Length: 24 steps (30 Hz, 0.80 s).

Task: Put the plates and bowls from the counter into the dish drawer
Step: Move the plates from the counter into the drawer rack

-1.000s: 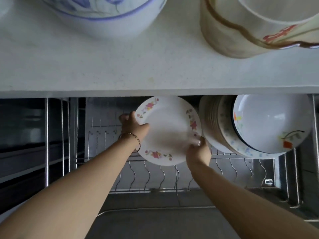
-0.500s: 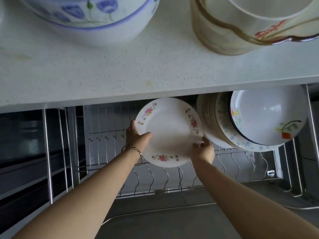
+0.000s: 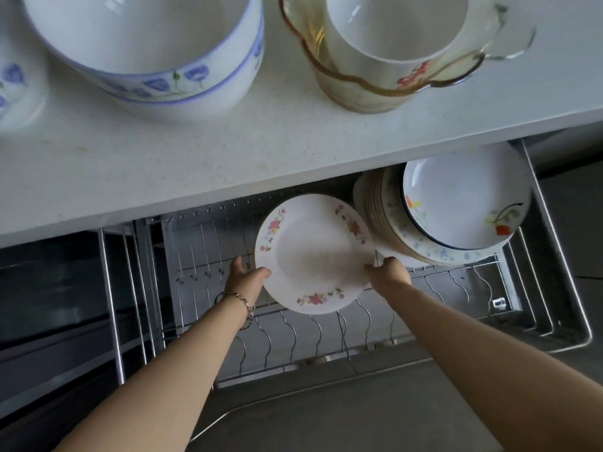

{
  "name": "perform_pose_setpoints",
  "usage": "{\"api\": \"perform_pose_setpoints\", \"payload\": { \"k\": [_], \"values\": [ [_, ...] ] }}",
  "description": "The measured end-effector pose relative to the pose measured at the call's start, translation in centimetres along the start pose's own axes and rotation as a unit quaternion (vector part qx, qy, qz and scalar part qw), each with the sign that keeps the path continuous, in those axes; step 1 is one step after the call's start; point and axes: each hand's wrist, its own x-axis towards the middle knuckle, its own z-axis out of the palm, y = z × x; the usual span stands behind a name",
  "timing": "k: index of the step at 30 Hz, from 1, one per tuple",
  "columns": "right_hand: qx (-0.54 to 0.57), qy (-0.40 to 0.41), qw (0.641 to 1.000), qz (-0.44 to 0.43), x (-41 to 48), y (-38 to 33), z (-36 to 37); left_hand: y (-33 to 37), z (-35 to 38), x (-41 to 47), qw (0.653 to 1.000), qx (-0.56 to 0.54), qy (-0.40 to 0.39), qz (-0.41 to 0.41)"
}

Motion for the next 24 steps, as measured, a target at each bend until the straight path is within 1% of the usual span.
{"api": "perform_pose_setpoints", "payload": {
  "k": [2, 4, 6, 8, 11, 13, 15, 18, 20, 24],
  "values": [
    [-0.055, -0.042, 0.997, -0.022, -1.4, 0.7, -1.4, 0.4, -0.2, -1.8, 0.996, 0.076, 0.016, 0.036],
    [-0.122, -0.102, 0.986, -0.042, -3.6, 0.9, -3.6, 1.4, -0.3, -4.1, 0.985, 0.152, 0.023, 0.076],
    [-0.182, -0.150, 0.968, -0.082, -5.9, 1.1, -6.4, 2.9, 0.1, -6.6, 0.969, 0.223, -0.010, 0.110],
    [-0.233, -0.152, 0.953, -0.123, -8.5, 1.5, -10.5, 5.0, 1.4, -9.7, 0.942, 0.298, -0.061, 0.141],
    [-0.277, -0.101, 0.941, -0.167, -11.7, 2.7, -17.5, 9.1, 4.5, -14.9, 0.901, 0.379, -0.107, 0.182],
    [-0.259, -0.063, 0.946, -0.184, -13.1, 4.2, -22.4, 12.4, 7.6, -18.7, 0.878, 0.411, -0.114, 0.219],
    [-0.248, -0.026, 0.945, -0.209, -14.0, 5.6, -27.3, 15.6, 11.1, -22.3, 0.860, 0.418, -0.120, 0.268],
    [-0.217, 0.025, 0.949, -0.227, -14.5, 8.7, -35.3, 20.1, 17.6, -27.8, 0.822, 0.449, -0.121, 0.329],
    [-0.184, 0.059, 0.951, -0.240, -13.9, 11.0, -40.8, 22.9, 22.5, -31.3, 0.814, 0.439, -0.104, 0.366],
    [-0.165, 0.096, 0.944, -0.271, -12.5, 15.2, -51.6, 27.4, 32.0, -37.9, 0.827, 0.392, -0.069, 0.397]
  ]
}}
